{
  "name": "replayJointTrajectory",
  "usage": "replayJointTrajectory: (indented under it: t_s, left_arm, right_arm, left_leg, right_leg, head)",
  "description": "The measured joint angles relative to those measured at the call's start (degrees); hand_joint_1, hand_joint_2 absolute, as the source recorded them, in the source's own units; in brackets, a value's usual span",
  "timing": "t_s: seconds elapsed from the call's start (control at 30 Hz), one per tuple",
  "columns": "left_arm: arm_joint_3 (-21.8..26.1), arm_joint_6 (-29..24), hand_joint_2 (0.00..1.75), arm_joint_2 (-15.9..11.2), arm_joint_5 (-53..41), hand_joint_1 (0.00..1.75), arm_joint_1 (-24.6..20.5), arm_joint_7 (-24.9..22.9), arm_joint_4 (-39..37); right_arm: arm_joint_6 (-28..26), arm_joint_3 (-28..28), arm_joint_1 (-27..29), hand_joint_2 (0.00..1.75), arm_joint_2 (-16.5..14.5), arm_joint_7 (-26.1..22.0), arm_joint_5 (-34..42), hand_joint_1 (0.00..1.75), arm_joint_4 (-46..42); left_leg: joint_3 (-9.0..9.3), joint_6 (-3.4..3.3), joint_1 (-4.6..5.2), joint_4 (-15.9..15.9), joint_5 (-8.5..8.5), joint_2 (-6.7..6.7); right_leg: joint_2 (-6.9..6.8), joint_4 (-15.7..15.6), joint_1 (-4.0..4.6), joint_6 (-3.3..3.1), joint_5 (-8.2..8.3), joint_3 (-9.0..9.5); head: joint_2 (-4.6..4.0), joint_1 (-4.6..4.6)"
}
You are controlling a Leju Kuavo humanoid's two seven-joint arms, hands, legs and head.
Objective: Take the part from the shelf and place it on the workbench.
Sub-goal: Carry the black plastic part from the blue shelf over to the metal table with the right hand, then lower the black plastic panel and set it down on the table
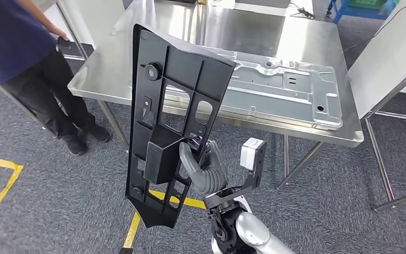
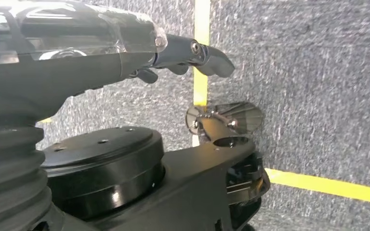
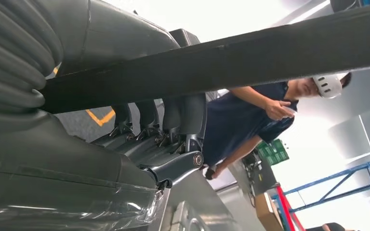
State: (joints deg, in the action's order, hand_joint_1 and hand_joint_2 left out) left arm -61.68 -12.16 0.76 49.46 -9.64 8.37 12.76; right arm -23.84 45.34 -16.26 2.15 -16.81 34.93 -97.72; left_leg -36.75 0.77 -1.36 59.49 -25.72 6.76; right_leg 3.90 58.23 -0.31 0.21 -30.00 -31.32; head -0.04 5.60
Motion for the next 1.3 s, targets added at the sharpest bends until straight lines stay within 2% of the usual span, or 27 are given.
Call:
replayJointTrajectory:
  t_s: [0.03, 0.07, 0.17, 0.2, 0.27, 0.43, 0.5, 0.57, 0.6, 0.63, 0.7, 0.73, 0.77, 0.8, 0.87, 0.9, 0.93, 0.97, 1.0, 1.03, 1.07, 1.1, 1.17, 1.23, 1.27, 1.3]
  left_arm:
    - [0.0, 0.0, 1.75, -0.1, 0.0, 0.00, 0.0, 0.0, 0.0]
    - [0.0, 0.0, 1.75, -0.1, 0.0, 0.00, 0.0, 0.0, 0.0]
    - [0.0, 0.1, 1.75, -0.2, 0.3, 0.00, 0.1, 0.4, 0.0]
    - [0.0, 0.2, 1.75, -0.3, 0.6, 0.00, 0.1, 0.7, 0.0]
    - [0.1, 0.3, 1.75, -0.3, 1.1, 0.00, 0.2, 1.5, 0.0]
    - [0.2, 0.6, 1.75, -0.3, 1.8, 0.00, 0.3, 2.5, 0.0]
    - [0.2, 0.7, 1.75, -0.3, 2.1, 0.00, 0.3, 2.8, 0.0]
    - [0.3, 0.8, 1.75, -0.2, 2.4, 0.00, 0.5, 3.1, 0.0]
    - [0.4, 0.9, 1.75, -0.1, 2.5, 0.00, 0.5, 3.3, 0.0]
    - [0.5, 0.9, 1.75, -0.1, 2.6, 0.00, 0.5, 3.4, 0.0]
    - [0.7, 1.1, 1.75, -0.1, 2.8, 0.00, 0.7, 3.6, 0.0]
    - [0.7, 1.2, 1.75, 0.0, 2.9, 0.00, 0.8, 3.7, 0.0]
    - [0.7, 1.2, 1.75, 0.0, 3.0, 0.00, 0.9, 3.7, 0.0]
    - [0.7, 1.3, 1.75, 0.1, 3.0, 0.00, 1.0, 3.7, 0.0]
    - [0.9, 1.3, 1.75, 0.2, 3.0, 0.00, 1.1, 3.8, 0.0]
    - [1.0, 1.3, 1.75, 0.2, 3.0, 0.00, 1.0, 3.8, 0.0]
    - [1.0, 1.3, 1.75, 0.2, 3.0, 0.00, 1.0, 3.8, 0.0]
    - [1.1, 1.3, 1.75, 0.2, 3.0, 0.00, 0.9, 3.8, 0.0]
    - [1.2, 1.4, 1.75, 0.2, 3.1, 0.00, 0.9, 3.9, 0.0]
    - [1.2, 1.4, 1.75, 0.3, 3.1, 0.00, 0.9, 3.9, 0.0]
    - [1.3, 1.4, 1.75, 0.3, 3.3, 0.00, 0.9, 3.9, 0.0]
    - [1.4, 1.4, 1.75, 0.3, 3.4, 0.00, 0.8, 3.9, 0.0]
    - [1.6, 1.6, 1.75, 0.3, 3.5, 0.00, 0.8, 4.0, 0.0]
    - [1.8, 1.7, 1.75, 0.3, 3.6, 0.00, 1.0, 3.9, 0.0]
    - [1.8, 1.8, 1.75, 0.3, 3.6, 0.00, 1.2, 3.9, 0.0]
    - [1.9, 1.8, 1.75, 0.2, 3.6, 0.00, 1.3, 3.9, 0.0]
  right_arm:
    - [0.1, 0.0, -0.1, 1.75, -0.1, 0.0, 0.2, 1.75, 0.0]
    - [0.2, 0.0, -0.1, 1.75, -0.2, 0.0, 0.4, 1.75, 0.0]
    - [0.5, 0.1, -0.2, 1.75, -0.5, -0.1, 1.2, 1.75, 0.0]
    - [0.6, 0.1, -0.2, 1.75, -0.5, -0.1, 1.4, 1.75, 0.0]
    - [0.6, 0.2, -0.2, 1.75, -0.5, -0.2, 1.6, 1.75, 0.0]
    - [0.3, 0.3, 0.2, 1.75, -0.4, -0.3, 1.5, 1.75, 0.0]
    - [0.1, 0.3, 0.5, 1.75, -0.4, -0.4, 1.4, 1.75, 0.0]
    - [-0.1, 0.4, 0.9, 1.75, -0.2, -0.5, 1.2, 1.75, -0.1]
    - [-0.2, 0.4, 0.9, 1.75, -0.2, -0.5, 1.1, 1.75, -0.1]
    - [-0.2, 0.5, 0.9, 1.75, -0.1, -0.5, 1.1, 1.75, -0.1]
    - [-0.3, 0.6, 1.1, 1.75, 0.0, -0.5, 1.0, 1.75, -0.1]
    - [-0.3, 0.6, 1.3, 1.75, 0.1, -0.5, 1.0, 1.75, 0.0]
    - [-0.3, 0.7, 1.5, 1.75, 0.2, -0.5, 1.0, 1.75, 0.0]
    - [-0.3, 0.7, 1.6, 1.75, 0.3, -0.5, 1.0, 1.75, 0.0]
    - [-0.3, 0.8, 1.8, 1.75, 0.4, -0.5, 1.0, 1.75, 0.0]
    - [-0.3, 0.8, 1.9, 1.75, 0.5, -0.5, 1.0, 1.75, 0.1]
    - [-0.3, 0.8, 2.1, 1.75, 0.6, -0.5, 1.0, 1.75, 0.1]
    - [-0.3, 0.8, 2.3, 1.75, 0.7, -0.5, 1.0, 1.75, 0.2]
    - [-0.3, 0.8, 2.4, 1.75, 0.7, -0.4, 1.0, 1.75, 0.3]
    - [-0.3, 0.8, 2.4, 1.75, 0.8, -0.4, 1.0, 1.75, 0.3]
    - [-0.4, 0.8, 2.3, 1.75, 0.8, -0.4, 1.0, 1.75, 0.3]
    - [-0.4, 0.8, 2.2, 1.75, 0.7, -0.4, 1.0, 1.75, 0.2]
    - [-0.4, 0.8, 2.0, 1.75, 0.7, -0.4, 1.0, 1.75, 0.3]
    - [-0.4, 0.8, 2.1, 1.75, 0.7, -0.4, 1.0, 1.75, 0.4]
    - [-0.4, 0.8, 2.1, 1.75, 0.7, -0.4, 1.0, 1.75, 0.4]
    - [-0.4, 0.8, 2.1, 1.75, 0.7, -0.4, 1.0, 1.75, 0.4]
  left_leg:
    - [-0.07, 0.28, -0.06, -0.1, 0.07, -0.11]
    - [-0.01, 0.02, -0.02, -0.4, 0.18, -0.47]
    - [0.34, -1.27, 0.26, -1.4, 0.53, -1.87]
    - [0.42, -1.19, 0.28, -1.5, 0.65, -2.09]
    - [0.59, -0.87, 0.28, -1.7, 0.81, -2.61]
    - [0.83, -0.26, 0.32, -1.8, 0.48, -3.75]
    - [1.39, -0.99, 0.51, -2.8, 0.16, -4.03]
    - [3.38, -2.05, 0.50, -4.9, 0.15, -4.42]
    - [4.47, -2.28, 0.44, -5.7, 0.19, -4.72]
    - [5.32, -2.32, 0.34, -6.2, 0.25, -5.00]
    - [6.05, -2.09, 0.28, -6.3, -0.08, -5.70]
    - [6.27, -1.81, 0.19, -6.3, -0.35, -6.00]
    - [6.52, -1.48, 0.05, -6.2, -0.69, -6.20]
    - [6.85, -1.06, -0.19, -6.1, -1.07, -6.28]
    - [7.63, -0.07, -0.78, -5.7, -2.17, -6.14]
    - [7.86, 0.46, -1.04, -5.3, -2.73, -5.97]
    - [7.77, 0.97, -1.15, -4.8, -3.25, -5.76]
    - [7.62, 1.44, -1.21, -4.4, -3.70, -5.51]
    - [7.55, 1.83, -1.24, -4.1, -4.02, -5.24]
    - [7.44, 2.13, -1.27, -3.8, -4.25, -5.01]
    - [7.01, 2.36, -1.33, -2.7, -4.11, -5.18]
    - [5.71, 2.50, -1.31, -0.4, -3.72, -5.66]
    - [0.61, 2.62, -1.16, 7.0, -3.81, -6.82]
    - [-4.89, 2.48, -0.92, 13.2, -6.46, -7.17]
    - [-6.72, 2.30, -0.78, 14.3, -7.93, -7.21]
    - [-7.68, 1.99, -0.59, 13.5, -8.61, -7.24]
  right_leg:
    - [-0.42, -0.3, 0.04, -0.16, 0.08, -0.05]
    - [-0.59, -0.7, 0.01, 0.19, 0.22, -0.03]
    - [-0.77, -1.4, -0.04, 0.84, 0.46, 0.18]
    - [-0.86, -1.3, 0.01, 0.51, 0.55, 0.17]
    - [-0.73, -1.3, 0.07, 0.25, 0.70, 0.13]
    - [0.07, -1.5, 0.02, 0.08, 0.72, 0.14]
    - [0.12, -1.4, -0.19, 0.58, 1.73, 0.40]
    - [-0.60, -0.7, -0.17, 1.25, 2.47, 0.67]
    - [-1.32, 0.2, -0.11, 1.41, 1.82, 0.34]
    - [-2.03, 1.9, -0.13, 1.53, 0.30, -0.54]
    - [-2.95, 7.9, -0.42, 2.05, -3.26, -4.03]
    - [-3.13, 10.5, -0.66, 2.43, -4.21, -5.88]
    - [-3.27, 11.6, -0.94, 2.91, -4.04, -7.06]
    - [-3.39, 10.6, -1.24, 3.43, -2.61, -7.23]
    - [-3.26, 3.8, -1.99, 4.59, 2.47, -4.96]
    - [-2.93, 0.5, -2.18, 4.85, 3.72, -3.76]
    - [-2.70, -1.4, -2.22, 4.53, 4.20, -2.98]
    - [-2.56, -1.9, -2.11, 3.90, 3.78, -2.72]
    - [-2.77, -1.6, -1.88, 2.95, 2.89, -2.73]
    - [-3.14, -1.3, -1.83, 2.08, 2.69, -2.50]
    - [-3.45, -1.3, -1.82, 1.55, 2.36, -2.06]
    - [-3.80, -1.5, -1.82, 1.14, 1.95, -1.35]
    - [-4.37, -2.2, -1.67, 0.55, 0.98, 0.46]
    - [-4.74, -2.6, -1.46, 0.23, -0.30, 2.33]
    - [-4.77, -2.7, -1.40, 0.17, -1.03, 3.33]
    - [-4.75, -2.8, -1.39, 0.16, -1.89, 4.50]
  head:
    - [0.00, 0.06]
    - [0.00, -0.06]
    - [0.00, -0.41]
    - [0.00, -0.51]
    - [0.00, -0.73]
    - [0.00, -1.09]
    - [0.00, -1.23]
    - [0.00, -1.34]
    - [0.00, -1.27]
    - [0.00, -1.15]
    - [0.00, -0.70]
    - [0.00, -0.33]
    - [0.00, 0.14]
    - [0.00, 0.73]
    - [0.00, 2.10]
    - [-0.01, 2.70]
    - [-0.01, 3.10]
    - [-0.01, 3.18]
    - [-0.01, 3.01]
    - [0.00, 2.74]
    - [0.00, 2.34]
    - [0.00, 2.00]
    - [0.00, 1.47]
    - [0.00, 1.40]
    - [0.00, 1.37]
    - [0.00, 1.27]
